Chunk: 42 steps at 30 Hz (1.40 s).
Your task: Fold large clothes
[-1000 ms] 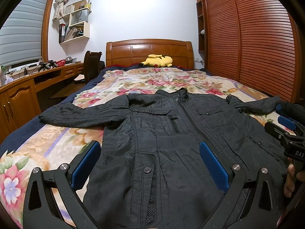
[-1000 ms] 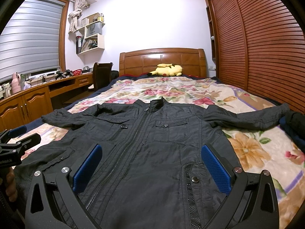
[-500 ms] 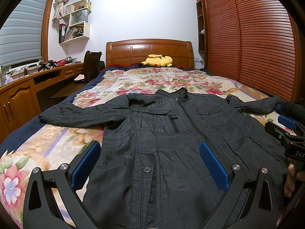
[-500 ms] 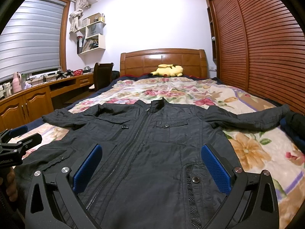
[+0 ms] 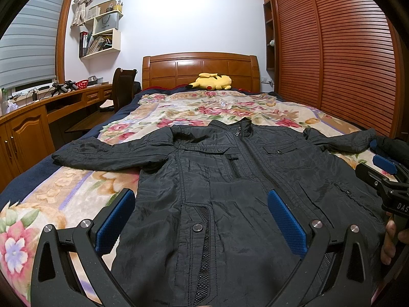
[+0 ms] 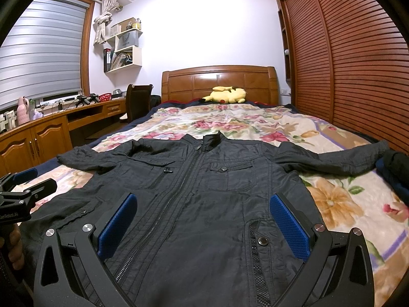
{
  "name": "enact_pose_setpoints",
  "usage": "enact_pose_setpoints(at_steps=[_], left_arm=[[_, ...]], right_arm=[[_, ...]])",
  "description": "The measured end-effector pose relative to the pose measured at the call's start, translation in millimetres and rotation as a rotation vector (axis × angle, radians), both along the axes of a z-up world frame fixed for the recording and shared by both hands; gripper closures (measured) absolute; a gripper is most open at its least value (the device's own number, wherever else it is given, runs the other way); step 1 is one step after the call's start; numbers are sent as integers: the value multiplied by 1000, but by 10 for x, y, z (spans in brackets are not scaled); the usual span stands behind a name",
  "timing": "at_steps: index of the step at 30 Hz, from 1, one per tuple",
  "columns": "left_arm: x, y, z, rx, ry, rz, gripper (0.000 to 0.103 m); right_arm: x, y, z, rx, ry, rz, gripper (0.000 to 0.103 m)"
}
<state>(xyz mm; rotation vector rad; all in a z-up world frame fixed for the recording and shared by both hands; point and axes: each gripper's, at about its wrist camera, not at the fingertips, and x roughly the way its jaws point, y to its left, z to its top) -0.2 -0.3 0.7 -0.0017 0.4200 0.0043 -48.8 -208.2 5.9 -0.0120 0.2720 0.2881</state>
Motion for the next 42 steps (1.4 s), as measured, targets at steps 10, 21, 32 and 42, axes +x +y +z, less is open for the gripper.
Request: enact_pose_setpoints(at_steps=[10, 21, 32, 42], left_arm=[[-1, -1, -6, 0, 0, -1, 0], [31, 47, -10, -8, 19, 10, 0], [36, 459, 146, -56, 22, 38, 0], [153, 977, 95, -7, 37, 106, 0]], right_arm=[[4, -10, 7, 1, 0, 1, 0], [-30, 164, 27, -8, 11, 50, 0], [-6, 352, 195, -15, 14, 131, 0], [279, 609, 260, -24, -15, 186, 0]])
